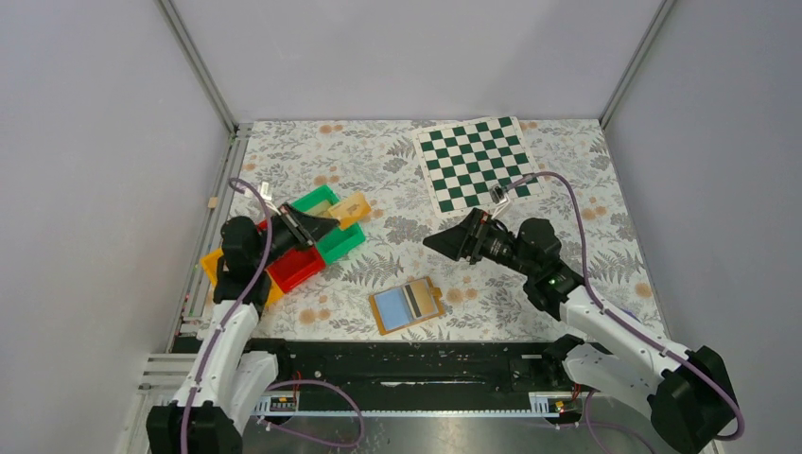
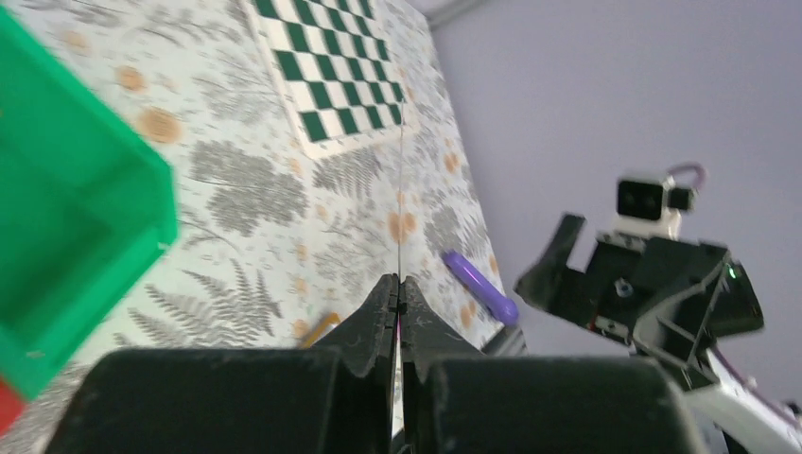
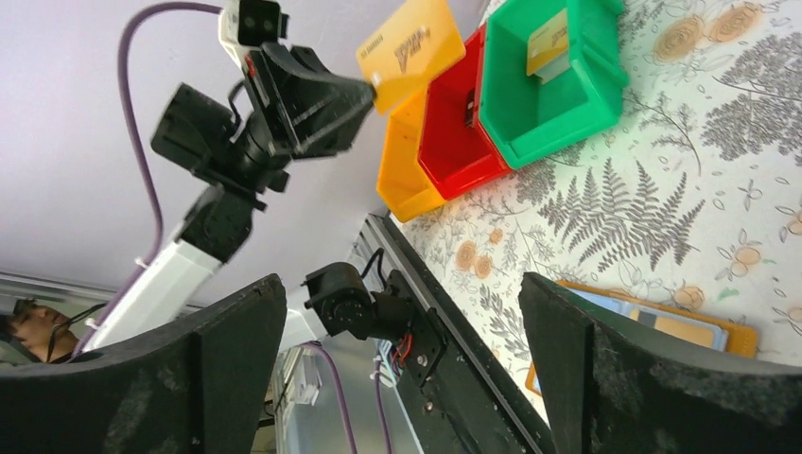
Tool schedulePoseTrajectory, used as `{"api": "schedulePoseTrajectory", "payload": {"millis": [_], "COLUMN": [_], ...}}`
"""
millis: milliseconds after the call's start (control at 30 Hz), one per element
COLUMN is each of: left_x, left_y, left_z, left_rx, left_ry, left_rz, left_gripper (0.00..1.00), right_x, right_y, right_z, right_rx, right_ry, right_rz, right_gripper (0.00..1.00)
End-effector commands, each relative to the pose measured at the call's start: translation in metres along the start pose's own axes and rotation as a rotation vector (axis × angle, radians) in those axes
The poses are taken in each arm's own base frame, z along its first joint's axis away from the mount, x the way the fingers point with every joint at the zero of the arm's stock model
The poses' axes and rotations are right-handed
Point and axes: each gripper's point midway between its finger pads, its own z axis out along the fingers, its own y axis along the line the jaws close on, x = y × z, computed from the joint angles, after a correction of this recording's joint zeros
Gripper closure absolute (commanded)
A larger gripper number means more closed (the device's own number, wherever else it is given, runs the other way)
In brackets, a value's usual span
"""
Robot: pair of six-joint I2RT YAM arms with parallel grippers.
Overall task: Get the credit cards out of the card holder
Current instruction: Place the credit card in the storage box.
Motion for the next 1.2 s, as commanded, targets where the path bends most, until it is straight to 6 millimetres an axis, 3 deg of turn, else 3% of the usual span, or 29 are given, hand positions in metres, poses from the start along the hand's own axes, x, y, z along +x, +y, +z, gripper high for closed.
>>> {"api": "schedulePoseTrajectory", "payload": {"millis": [0,167,467,867,1167], "left_x": [-0.024,-0.042,-0.057,-0.073,-0.09], "left_y": [0.023,0.058,0.107,0.148,0.163], "left_z": [-0.013,-0.019,-0.012,-0.002,0.012], "left_rx": [-0.122,-0.228,-0.393,-0.522,-0.545], "left_ry": [0.018,0.025,0.045,0.035,0.005], "left_rz": [0.033,-0.028,-0.079,-0.146,-0.191], "left_gripper": [1.0,1.0,1.0,1.0,1.0], "right_x": [0.001,0.005,0.008,0.004,0.002], "right_y": [-0.011,-0.014,-0.014,-0.006,-0.002], "right_z": [-0.009,-0.014,-0.014,-0.016,-0.017], "right_rx": [0.046,0.054,0.049,0.037,0.03], "right_ry": [-0.019,-0.015,0.008,0.009,0.001], "right_rz": [-0.049,-0.058,-0.064,-0.07,-0.071], "right_gripper": [0.01,0.01,0.01,0.01,0.01]}}
